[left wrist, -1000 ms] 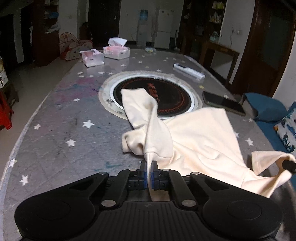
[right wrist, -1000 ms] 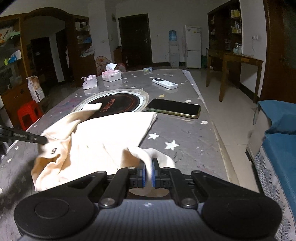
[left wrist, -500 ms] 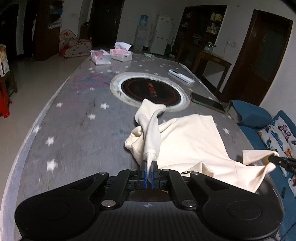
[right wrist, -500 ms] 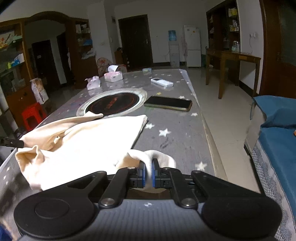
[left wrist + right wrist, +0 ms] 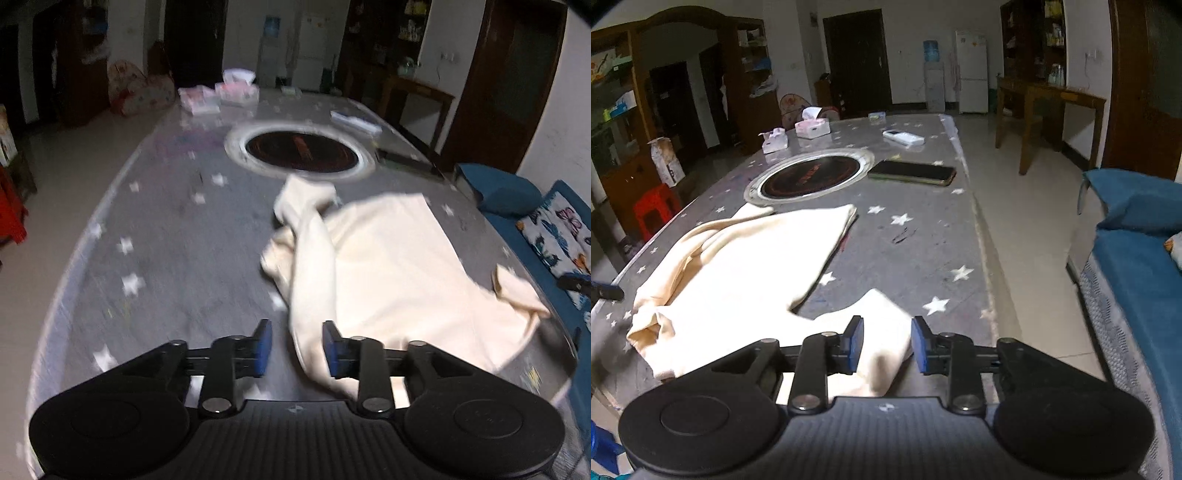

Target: Fold clothes

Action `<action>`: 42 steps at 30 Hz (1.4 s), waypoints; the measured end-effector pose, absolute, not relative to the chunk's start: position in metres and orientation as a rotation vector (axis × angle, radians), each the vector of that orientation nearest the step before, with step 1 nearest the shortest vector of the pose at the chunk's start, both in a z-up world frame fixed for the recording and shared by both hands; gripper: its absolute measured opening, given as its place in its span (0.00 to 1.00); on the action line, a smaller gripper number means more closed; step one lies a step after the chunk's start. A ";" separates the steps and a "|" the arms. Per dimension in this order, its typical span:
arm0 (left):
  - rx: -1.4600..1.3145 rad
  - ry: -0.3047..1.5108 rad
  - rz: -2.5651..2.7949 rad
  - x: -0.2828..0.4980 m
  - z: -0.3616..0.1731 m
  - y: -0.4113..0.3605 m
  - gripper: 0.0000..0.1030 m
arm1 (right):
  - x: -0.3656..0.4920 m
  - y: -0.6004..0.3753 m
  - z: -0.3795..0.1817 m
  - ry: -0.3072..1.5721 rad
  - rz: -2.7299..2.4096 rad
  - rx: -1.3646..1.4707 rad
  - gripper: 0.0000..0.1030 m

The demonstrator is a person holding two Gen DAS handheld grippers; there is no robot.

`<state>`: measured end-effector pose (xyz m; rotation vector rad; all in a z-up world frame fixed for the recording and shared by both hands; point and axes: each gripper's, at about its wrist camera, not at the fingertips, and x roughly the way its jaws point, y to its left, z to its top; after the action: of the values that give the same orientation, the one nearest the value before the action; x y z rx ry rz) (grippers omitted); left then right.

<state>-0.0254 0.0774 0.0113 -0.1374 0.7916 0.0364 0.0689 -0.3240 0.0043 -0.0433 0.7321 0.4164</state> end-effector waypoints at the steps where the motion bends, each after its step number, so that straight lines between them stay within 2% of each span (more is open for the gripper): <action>1: -0.131 0.781 0.040 -0.020 0.015 0.077 0.41 | 0.070 -0.323 0.006 0.726 0.416 -0.045 0.27; 4: -0.104 0.773 0.045 0.003 0.017 0.075 0.45 | 0.079 -0.317 0.009 0.714 0.424 -0.046 0.30; 22: -0.024 0.841 0.048 0.129 -0.013 0.055 0.47 | 0.149 -0.225 -0.010 0.731 0.574 -0.115 0.39; 25: -0.009 0.853 0.054 0.141 -0.020 0.054 0.41 | 0.158 -0.216 -0.015 0.741 0.579 -0.112 0.39; 27: -0.003 0.858 0.053 0.143 -0.023 0.055 0.20 | 0.162 -0.211 -0.018 0.746 0.584 -0.110 0.39; 29: -0.020 0.852 0.047 0.140 -0.023 0.059 0.09 | 0.165 -0.207 -0.020 0.748 0.592 -0.112 0.39; 34: -0.046 0.789 0.062 0.119 -0.006 0.075 0.02 | 0.166 -0.200 -0.022 0.746 0.607 -0.114 0.40; 42: -0.129 0.662 0.152 0.060 0.033 0.117 0.01 | 0.159 -0.198 -0.020 0.736 0.612 -0.112 0.42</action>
<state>0.0599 0.1169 0.0334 -0.1286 0.6622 0.1524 0.1592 -0.1980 -0.0197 -0.1124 0.7355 0.6118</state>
